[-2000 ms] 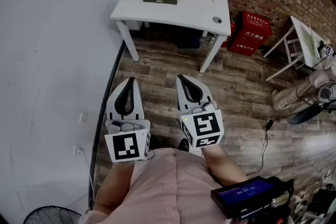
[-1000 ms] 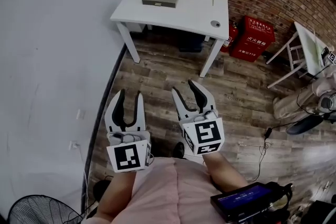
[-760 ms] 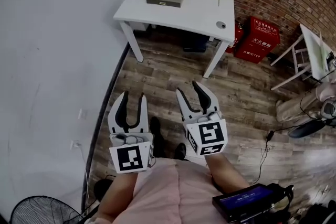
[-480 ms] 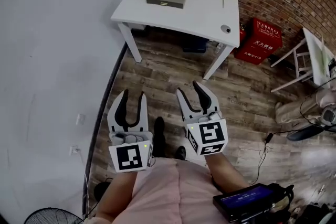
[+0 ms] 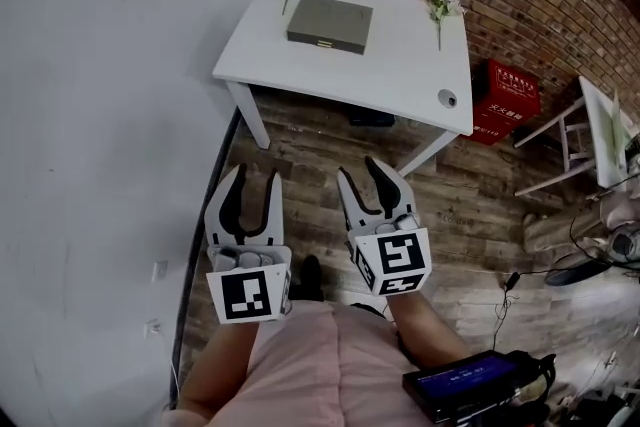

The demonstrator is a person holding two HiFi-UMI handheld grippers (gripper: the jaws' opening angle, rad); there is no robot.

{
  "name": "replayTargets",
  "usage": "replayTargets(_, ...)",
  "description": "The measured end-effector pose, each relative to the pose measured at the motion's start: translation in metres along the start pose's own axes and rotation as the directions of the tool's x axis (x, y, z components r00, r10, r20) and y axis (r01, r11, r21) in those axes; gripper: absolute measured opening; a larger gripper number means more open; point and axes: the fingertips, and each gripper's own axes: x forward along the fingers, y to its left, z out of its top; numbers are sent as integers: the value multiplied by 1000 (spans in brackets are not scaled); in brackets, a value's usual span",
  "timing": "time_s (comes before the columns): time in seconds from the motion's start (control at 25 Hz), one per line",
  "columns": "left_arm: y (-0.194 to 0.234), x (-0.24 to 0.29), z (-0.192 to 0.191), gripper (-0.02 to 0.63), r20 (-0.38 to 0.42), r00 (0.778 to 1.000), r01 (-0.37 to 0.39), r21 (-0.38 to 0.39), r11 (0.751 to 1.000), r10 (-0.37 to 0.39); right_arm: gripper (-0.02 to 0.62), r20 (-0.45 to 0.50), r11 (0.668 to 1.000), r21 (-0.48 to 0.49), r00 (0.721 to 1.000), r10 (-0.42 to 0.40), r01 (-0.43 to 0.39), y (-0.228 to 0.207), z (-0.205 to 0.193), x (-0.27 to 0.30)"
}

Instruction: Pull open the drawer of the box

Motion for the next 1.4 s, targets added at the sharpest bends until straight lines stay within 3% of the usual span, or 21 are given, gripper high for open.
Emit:
replayTargets(0.28, 28, 41, 12, 164, 43, 999, 28, -39, 999, -27, 169, 22, 999, -28, 999, -31, 31, -3, 20, 42)
replayTargets(0.44, 32, 56, 3, 163, 42, 998, 44, -10, 999, -44, 169, 19, 999, -26, 999, -40, 40, -8, 23, 55)
replayTargets(0.76, 23, 96, -23, 163, -32, 994, 99, -27, 995, -100, 169, -24, 997, 20, 997, -72, 72, -34, 5, 83)
replayTargets(1.12, 25, 185, -42, 163, -88, 989, 116, -41, 992, -119, 167, -68, 996, 50, 995, -71, 74, -89, -4, 157)
replayTargets(1.4, 33, 255, -41, 161, -91, 991, 95, 13, 995, -94, 163, -84, 996, 67, 995, -50, 56, -142, 3, 216)
